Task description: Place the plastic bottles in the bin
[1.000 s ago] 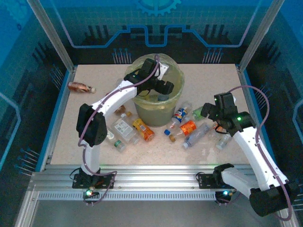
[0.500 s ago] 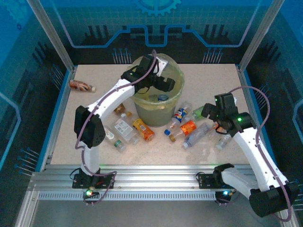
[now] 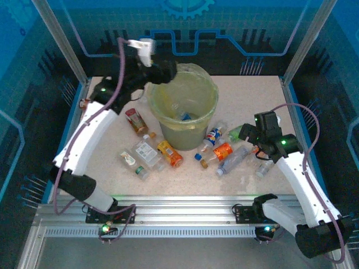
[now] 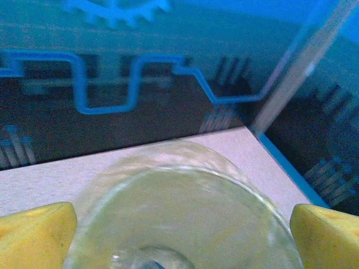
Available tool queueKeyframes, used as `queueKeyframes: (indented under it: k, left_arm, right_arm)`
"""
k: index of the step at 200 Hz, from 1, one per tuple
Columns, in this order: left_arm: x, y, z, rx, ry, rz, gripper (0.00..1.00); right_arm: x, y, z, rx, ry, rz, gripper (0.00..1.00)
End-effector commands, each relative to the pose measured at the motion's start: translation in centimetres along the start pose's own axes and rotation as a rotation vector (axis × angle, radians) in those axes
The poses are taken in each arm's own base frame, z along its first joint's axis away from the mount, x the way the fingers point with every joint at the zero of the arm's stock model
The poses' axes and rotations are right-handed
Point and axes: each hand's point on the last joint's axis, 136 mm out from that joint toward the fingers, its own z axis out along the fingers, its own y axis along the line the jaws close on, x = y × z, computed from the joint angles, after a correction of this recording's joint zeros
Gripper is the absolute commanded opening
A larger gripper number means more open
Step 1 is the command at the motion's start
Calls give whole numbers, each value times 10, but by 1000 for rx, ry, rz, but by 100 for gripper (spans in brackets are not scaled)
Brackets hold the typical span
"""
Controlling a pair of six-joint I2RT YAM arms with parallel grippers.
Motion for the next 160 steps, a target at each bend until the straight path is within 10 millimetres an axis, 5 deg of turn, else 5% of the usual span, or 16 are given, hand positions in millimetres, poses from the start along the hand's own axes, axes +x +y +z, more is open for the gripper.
queueKeyframes:
  k: [1, 39, 83, 121, 160]
  left_arm:
    - [-5, 61, -17, -139, -40, -150, 99]
    - [7, 179, -53, -392, -101, -381, 99]
    - [63, 294, -60, -627, -74, -658, 99]
    - [97, 357, -40, -718, -37, -802, 99]
    - [120, 401, -17, -806, 10, -875, 99]
  right_arm:
    - [2, -6, -4, 5, -1, 19, 100]
    - [1, -1, -4, -19, -1, 11, 100]
    - [0, 8, -1, -43, 28, -24, 100]
    - [0, 10, 2, -37, 52, -31, 100]
    - [2, 16, 8, -44, 83, -35, 100]
